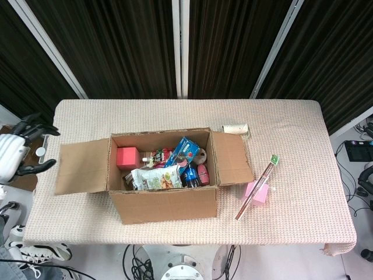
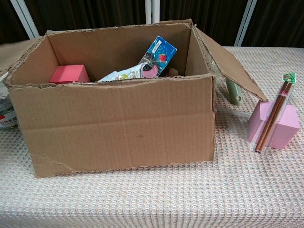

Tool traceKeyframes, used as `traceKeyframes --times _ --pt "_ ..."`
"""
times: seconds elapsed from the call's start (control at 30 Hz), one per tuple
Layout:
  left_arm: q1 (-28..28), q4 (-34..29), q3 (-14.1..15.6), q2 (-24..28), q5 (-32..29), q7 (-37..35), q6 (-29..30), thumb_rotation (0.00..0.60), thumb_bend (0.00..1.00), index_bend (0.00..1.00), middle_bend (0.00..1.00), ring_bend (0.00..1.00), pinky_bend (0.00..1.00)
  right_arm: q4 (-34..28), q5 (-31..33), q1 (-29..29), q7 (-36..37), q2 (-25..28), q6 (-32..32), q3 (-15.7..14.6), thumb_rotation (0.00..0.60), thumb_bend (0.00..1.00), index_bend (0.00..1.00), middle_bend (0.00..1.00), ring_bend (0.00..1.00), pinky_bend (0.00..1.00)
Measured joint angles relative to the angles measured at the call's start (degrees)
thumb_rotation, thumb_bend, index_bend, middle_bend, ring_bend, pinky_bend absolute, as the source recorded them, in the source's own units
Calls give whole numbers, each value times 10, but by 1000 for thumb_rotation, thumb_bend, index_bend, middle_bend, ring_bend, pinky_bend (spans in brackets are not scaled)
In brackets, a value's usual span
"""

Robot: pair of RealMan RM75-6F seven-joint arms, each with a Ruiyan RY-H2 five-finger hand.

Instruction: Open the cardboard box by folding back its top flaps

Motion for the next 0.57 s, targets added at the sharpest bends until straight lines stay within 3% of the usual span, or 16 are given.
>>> traceKeyframes --times 0.13,0.27,0.4,0.57 --pt "40 41 15 -24 2 -5 21 154 0 150 158 46 173 11 1 -8 -36 -13 1 -10 600 792 0 0 0 0" --pt "68 58 32 -56 -5 79 36 250 0 122 116 46 173 33 4 -27 -118 -47 7 -27 600 613 0 0 0 0" --pt "129 88 58 -119 -14 204 72 286 0 95 113 46 173 74 7 -58 -204 -112 5 -67 600 602 0 0 0 0" --pt "185 152 79 -190 -5 259 117 291 0 81 106 46 174 115 14 -76 -236 -163 -24 -96 600 602 0 0 0 0"
